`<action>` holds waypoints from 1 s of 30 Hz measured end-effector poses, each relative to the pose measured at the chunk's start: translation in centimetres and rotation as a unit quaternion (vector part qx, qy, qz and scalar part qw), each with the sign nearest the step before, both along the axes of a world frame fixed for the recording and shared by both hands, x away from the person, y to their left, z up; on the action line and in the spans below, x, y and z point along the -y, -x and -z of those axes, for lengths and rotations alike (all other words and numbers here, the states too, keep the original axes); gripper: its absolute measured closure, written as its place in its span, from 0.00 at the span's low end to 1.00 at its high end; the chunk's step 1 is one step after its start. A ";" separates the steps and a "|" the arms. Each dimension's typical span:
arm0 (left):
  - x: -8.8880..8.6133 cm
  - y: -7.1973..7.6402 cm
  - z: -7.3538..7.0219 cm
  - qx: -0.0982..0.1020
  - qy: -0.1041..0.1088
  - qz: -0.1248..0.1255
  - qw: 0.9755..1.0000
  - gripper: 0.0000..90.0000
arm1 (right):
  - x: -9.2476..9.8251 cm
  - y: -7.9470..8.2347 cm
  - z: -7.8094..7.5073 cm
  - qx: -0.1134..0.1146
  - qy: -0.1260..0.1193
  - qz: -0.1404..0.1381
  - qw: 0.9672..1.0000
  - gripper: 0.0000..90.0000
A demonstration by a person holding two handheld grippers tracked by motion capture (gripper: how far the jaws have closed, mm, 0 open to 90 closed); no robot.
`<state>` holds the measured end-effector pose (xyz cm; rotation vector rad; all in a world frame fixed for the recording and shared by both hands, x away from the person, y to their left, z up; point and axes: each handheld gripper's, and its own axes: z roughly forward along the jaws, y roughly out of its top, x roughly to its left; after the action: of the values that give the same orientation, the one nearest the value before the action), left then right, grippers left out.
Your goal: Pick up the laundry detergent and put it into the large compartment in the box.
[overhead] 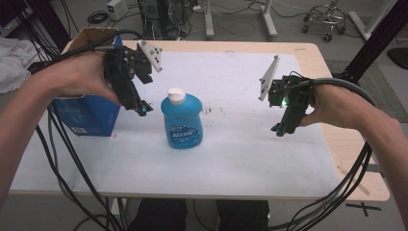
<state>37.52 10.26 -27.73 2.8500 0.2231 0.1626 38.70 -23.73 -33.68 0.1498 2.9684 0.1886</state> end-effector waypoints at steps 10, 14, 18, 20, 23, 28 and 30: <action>1.2 1.2 0.9 -0.015 0.030 -0.004 0.999 0.20 | -0.1 -0.2 0.1 -0.003 0.001 0.002 1.000 0.14; 1.9 1.3 1.4 -0.015 0.035 -0.014 0.999 0.20 | -0.2 -0.2 0.2 -0.003 0.001 0.001 1.000 0.14; 2.2 1.2 1.7 -0.014 0.040 -0.021 0.999 0.20 | -0.3 -0.2 0.2 -0.001 0.004 -0.002 1.000 0.14; 2.5 1.3 1.8 -0.016 0.047 -0.024 0.998 0.20 | -0.3 -0.2 0.2 -0.001 0.004 -0.002 1.000 0.14; 3.1 1.3 2.0 -0.020 0.064 -0.026 0.997 0.20 | -0.3 -0.2 0.3 0.000 0.006 0.000 1.000 0.14; 3.8 1.5 1.9 -0.022 0.075 -0.023 0.997 0.20 | -0.3 -0.2 0.3 0.000 0.006 0.000 1.000 0.14; 3.9 1.5 1.9 -0.022 0.074 -0.021 0.997 0.20 | -0.3 -0.2 0.3 0.000 0.006 0.000 1.000 0.14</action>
<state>35.99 6.35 -29.59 2.7057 0.2919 0.0893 38.92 -23.44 -33.97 0.1481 2.9691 0.1701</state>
